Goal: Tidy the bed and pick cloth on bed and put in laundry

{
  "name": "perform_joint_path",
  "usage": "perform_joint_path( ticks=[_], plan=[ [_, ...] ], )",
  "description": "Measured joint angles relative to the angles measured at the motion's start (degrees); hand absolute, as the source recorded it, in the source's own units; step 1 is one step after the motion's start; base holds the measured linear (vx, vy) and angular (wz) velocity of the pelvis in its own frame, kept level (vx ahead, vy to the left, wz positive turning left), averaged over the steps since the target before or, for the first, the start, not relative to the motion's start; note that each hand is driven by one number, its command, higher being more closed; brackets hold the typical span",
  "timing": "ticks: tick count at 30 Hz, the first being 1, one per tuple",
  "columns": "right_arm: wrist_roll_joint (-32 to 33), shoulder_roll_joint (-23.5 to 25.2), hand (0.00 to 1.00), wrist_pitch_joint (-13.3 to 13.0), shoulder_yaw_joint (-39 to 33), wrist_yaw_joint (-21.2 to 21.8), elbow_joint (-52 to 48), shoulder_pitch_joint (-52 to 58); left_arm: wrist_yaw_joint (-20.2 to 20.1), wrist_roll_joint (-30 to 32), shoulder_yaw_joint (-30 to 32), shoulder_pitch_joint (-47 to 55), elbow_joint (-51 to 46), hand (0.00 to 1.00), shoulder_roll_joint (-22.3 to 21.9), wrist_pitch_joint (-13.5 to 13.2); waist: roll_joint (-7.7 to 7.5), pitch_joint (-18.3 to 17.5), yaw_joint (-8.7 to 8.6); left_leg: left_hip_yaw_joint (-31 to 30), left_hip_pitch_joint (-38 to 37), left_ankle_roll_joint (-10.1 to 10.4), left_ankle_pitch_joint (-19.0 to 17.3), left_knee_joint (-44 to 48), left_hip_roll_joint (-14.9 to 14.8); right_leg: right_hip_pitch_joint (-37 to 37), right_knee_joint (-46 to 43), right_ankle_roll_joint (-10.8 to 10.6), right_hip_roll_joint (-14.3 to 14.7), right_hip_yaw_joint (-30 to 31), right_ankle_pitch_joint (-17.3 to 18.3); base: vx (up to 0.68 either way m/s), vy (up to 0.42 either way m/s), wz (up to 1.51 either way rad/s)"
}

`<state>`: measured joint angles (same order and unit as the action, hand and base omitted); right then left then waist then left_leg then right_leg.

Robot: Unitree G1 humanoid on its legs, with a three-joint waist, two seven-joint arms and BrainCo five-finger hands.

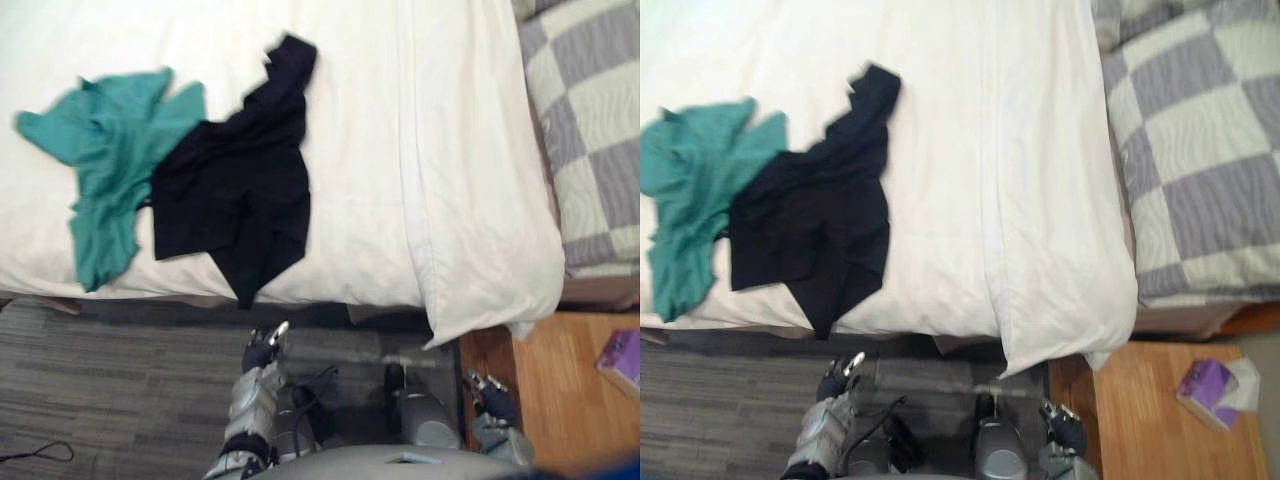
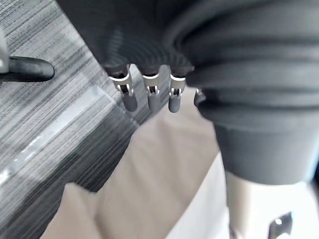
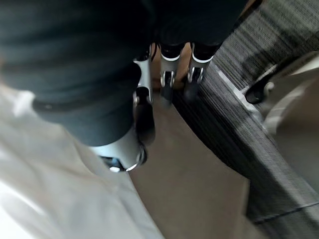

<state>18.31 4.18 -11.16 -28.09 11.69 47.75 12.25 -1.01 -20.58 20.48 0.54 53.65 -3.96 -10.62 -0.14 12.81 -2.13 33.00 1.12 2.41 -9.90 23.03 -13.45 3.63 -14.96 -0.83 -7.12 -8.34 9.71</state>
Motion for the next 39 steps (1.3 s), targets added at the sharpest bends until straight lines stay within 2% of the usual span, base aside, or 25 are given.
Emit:
perform_joint_path(
  ticks=[2,4,5,8,9,10,11,12,13,14,15,16,17,18,19,20,22,24,26,27,29,32,35,37,39],
  plan=[
    [-1.76,-0.31,0.00,0.67,1.48,-1.47,1.39,2.34,1.12,0.24,0.69,3.52,-0.45,0.00,-0.10,-0.14,-0.47,-1.88,0.10,-3.92,0.12,0.06,-2.45,4.39,-0.28,-1.46,-0.93,-0.81,-1.38,-0.43,2.03,-0.08,0.155,0.07],
    [-2.07,-0.84,0.00,0.75,1.59,-2.38,2.24,3.95,1.38,1.21,4.40,5.96,1.32,0.00,-0.27,-0.43,0.93,-4.24,-0.23,-7.02,-0.80,-0.69,-6.76,8.30,-3.67,-3.15,-1.47,-1.19,-1.79,0.30,3.02,-0.06,0.303,-0.15],
    [-3.11,-1.46,0.00,0.63,1.42,-2.66,3.31,4.31,1.36,1.15,6.85,8.10,1.81,0.00,-0.24,-1.02,0.48,-4.69,-0.30,-7.16,-3.22,-0.41,-6.94,7.71,-7.27,-4.26,-1.65,-2.23,-3.16,1.59,3.12,-0.02,0.290,-0.25],
    [-4.16,-1.53,0.00,-0.03,1.34,-2.90,4.58,5.72,0.91,-1.33,8.69,10.77,1.54,0.00,-0.34,-2.66,-1.26,-5.80,-0.10,-8.06,-4.24,0.39,-6.44,5.37,-12.14,-3.30,-3.20,-4.68,-6.73,3.70,3.61,-0.02,0.368,-0.14],
    [-5.70,-1.54,0.00,-0.73,0.94,-3.06,5.46,6.65,-1.93,-5.34,9.55,12.44,1.42,0.00,-0.39,-4.86,-1.54,-6.28,-0.04,-8.32,-4.34,0.76,-5.48,2.57,-14.94,-2.40,-4.08,-7.40,-9.06,4.73,3.49,0.00,0.583,0.09],
    [-6.16,-1.63,0.00,-1.08,-0.16,-3.19,5.75,7.40,-4.37,-7.25,9.80,13.16,1.68,0.00,-1.21,-6.18,-0.68,-6.88,-0.12,-7.98,-4.31,2.32,-2.71,-0.35,-17.02,-2.12,-4.03,-10.27,-10.97,4.84,2.77,0.01,0.716,0.06],
    [-6.30,-1.22,0.00,-1.07,-1.49,-3.32,7.42,7.76,-6.16,-8.33,10.26,13.58,1.63,0.00,-0.55,-7.10,-2.21,-7.32,0.29,-5.98,-4.35,9.99,-0.79,2.55,-14.89,-2.76,-3.21,-12.37,-14.27,5.97,1.78,0.05,0.652,0.03],
    [-6.80,0.16,0.00,-1.12,-2.55,-3.33,8.54,8.41,-7.58,-8.83,10.45,14.40,1.61,0.00,0.13,-8.01,-4.07,-8.36,0.30,-5.45,-3.71,11.80,-3.25,6.05,-12.42,-4.32,-0.44,-13.30,-17.51,6.17,-2.41,0.09,0.685,-0.20],
    [-9.45,0.37,0.00,-1.41,-2.38,-3.23,9.24,8.89,-7.94,-9.47,10.50,14.51,1.68,0.00,-0.27,-8.68,-3.95,-9.29,0.65,-5.46,-3.11,12.10,-6.81,10.14,-11.72,-6.13,3.64,-12.32,-19.08,5.32,-10.29,0.07,0.719,-0.21],
    [-10.53,0.41,0.00,-1.66,-2.58,-3.37,9.21,8.94,-7.95,-9.57,10.27,14.39,1.68,0.00,-0.28,-8.69,-3.69,-9.69,0.77,-5.08,-3.14,11.81,-7.88,10.88,-11.39,-6.41,5.20,-11.29,-19.44,4.70,-13.63,0.02,0.787,-0.32],
    [-13.17,0.31,0.00,-1.89,-3.06,-3.48,8.99,8.46,-7.77,-9.33,7.44,13.85,1.67,0.00,0.13,-8.30,-3.02,-10.81,1.43,-2.74,-3.29,9.69,-9.91,10.97,-10.28,-6.27,9.40,-3.75,-20.33,0.30,-24.86,0.01,0.791,-0.30],
    [-15.05,0.09,0.00,-2.16,-3.16,-3.04,9.22,7.48,-7.52,-8.81,5.90,13.40,1.73,0.00,0.52,-8.28,-2.62,-11.00,1.21,-0.21,-3.81,8.07,-9.80,9.41,-9.23,-4.03,6.23,0.59,-21.00,-7.06,-25.39,0.03,0.751,-0.31],
    [-15.86,0.05,0.00,-2.33,-3.22,-2.77,9.47,7.10,-7.25,-8.33,5.68,13.16,1.79,0.00,0.62,-8.30,-2.55,-11.00,1.06,0.35,-4.27,7.47,-9.38,8.13,-8.53,-3.08,3.48,-0.55,-20.77,-8.98,-23.04,0.06,0.661,-0.29],
    [-18.52,0.00,0.00,-2.63,-2.77,-2.64,10.30,6.04,-6.47,-7.39,3.35,12.65,2.26,0.00,1.70,-8.34,-2.28,-11.16,0.62,1.35,-5.89,6.12,-7.32,2.76,-6.13,-1.57,-2.06,-4.35,-17.67,-11.48,-17.22,0.04,0.573,-0.06],
    [-21.24,-0.48,0.00,-3.16,-1.95,-2.02,10.49,5.48,-5.59,-6.16,0.85,12.69,2.39,0.00,2.97,-8.35,-2.10,-11.27,-0.34,1.39,-6.44,4.84,-4.68,-2.91,-3.99,-1.44,-3.73,-5.24,-13.06,-11.64,-13.11,0.03,0.533,0.09],
    [-22.38,-0.77,0.00,-3.42,-1.44,-1.74,10.49,5.24,-5.21,-5.44,0.04,12.42,2.41,0.00,3.43,-8.34,-2.09,-11.27,-0.55,1.25,-6.32,4.13,-3.49,-5.07,-3.11,-1.24,-4.18,-5.18,-10.89,-11.57,-11.59,0.07,0.507,0.53],
    [-25.53,-2.52,0.00,-4.54,2.17,-1.52,10.58,4.17,-3.31,2.02,-1.72,9.42,2.80,0.00,5.05,-7.91,-1.85,-11.10,-0.74,-0.70,-5.89,1.71,1.34,-13.79,1.70,-1.74,-0.92,-4.88,-0.09,-10.79,-4.55,0.10,0.346,0.69],
    [-25.64,-3.60,0.00,-5.61,4.68,-1.41,10.62,3.31,-0.94,8.48,-2.17,8.33,3.78,0.00,5.18,-6.95,-1.62,-10.68,-0.90,-2.26,-6.00,0.84,2.03,-15.74,4.71,-5.57,9.87,-4.07,5.51,-7.79,-2.97,0.05,0.071,0.52],
    [-23.21,-4.73,0.00,-5.66,6.46,-0.19,10.76,1.88,1.52,14.37,-2.49,7.26,4.61,0.00,4.74,-4.03,-1.29,-10.53,-0.85,-2.31,-6.54,0.39,2.33,-17.79,7.50,-8.04,14.18,-1.05,5.50,-4.97,-2.95,0.04,0.015,0.20],
    [-22.13,-5.36,0.00,-5.72,7.20,0.55,10.71,0.41,2.22,15.69,-3.01,7.19,4.63,0.00,4.06,-2.40,0.02,-9.60,-0.86,-2.72,-7.36,0.07,3.50,-19.37,8.04,-7.81,12.64,-1.05,5.37,-2.93,-2.98,0.07,0.053,0.29],
    [-20.68,-5.39,0.00,-6.09,7.21,1.07,10.69,-0.36,2.82,15.65,-5.04,6.94,4.58,0.00,4.08,-1.11,0.32,-8.96,-1.56,-4.21,-8.23,0.26,4.91,-21.07,8.63,-8.13,11.97,-0.79,4.94,-1.61,-2.80,0.08,0.037,0.41],
    [-21.22,-5.12,0.00,-6.12,9.43,1.20,10.32,-1.68,3.36,15.56,-4.99,6.73,4.21,0.00,3.96,-0.95,-0.64,-8.21,-0.10,-3.50,-8.02,0.63,4.69,-19.09,8.10,-8.39,11.73,-0.62,4.83,-1.73,-2.70,0.01,-0.047,-0.03],
    [-21.08,-5.05,0.00,-4.91,13.00,0.72,8.47,-2.39,3.65,15.74,-4.88,6.86,1.57,0.00,4.21,-1.78,-1.62,-6.25,0.03,-3.67,-3.44,1.13,1.18,-2.56,4.84,-9.28,9.42,1.14,3.69,-1.89,-1.07,-0.06,-0.032,-0.10],
    [-19.06,-6.77,0.00,-2.96,17.40,0.05,5.92,-2.08,3.53,15.73,-4.79,7.39,0.21,0.00,2.89,-3.76,-0.11,-5.52,-0.42,-6.99,3.58,1.04,1.88,17.12,0.04,-10.63,7.28,0.99,3.05,-1.68,2.57,-0.03,0.032,-0.20],
    [-18.60,-7.60,0.00,-2.53,18.01,-0.54,4.55,-1.40,3.29,15.71,-4.94,7.67,-0.54,0.00,2.48,-5.01,0.24,-5.62,-0.15,-6.80,5.57,0.46,1.27,23.21,-2.27,-11.30,6.42,0.70,2.46,-0.61,2.78,0.03,0.169,-0.33]
  ],
)
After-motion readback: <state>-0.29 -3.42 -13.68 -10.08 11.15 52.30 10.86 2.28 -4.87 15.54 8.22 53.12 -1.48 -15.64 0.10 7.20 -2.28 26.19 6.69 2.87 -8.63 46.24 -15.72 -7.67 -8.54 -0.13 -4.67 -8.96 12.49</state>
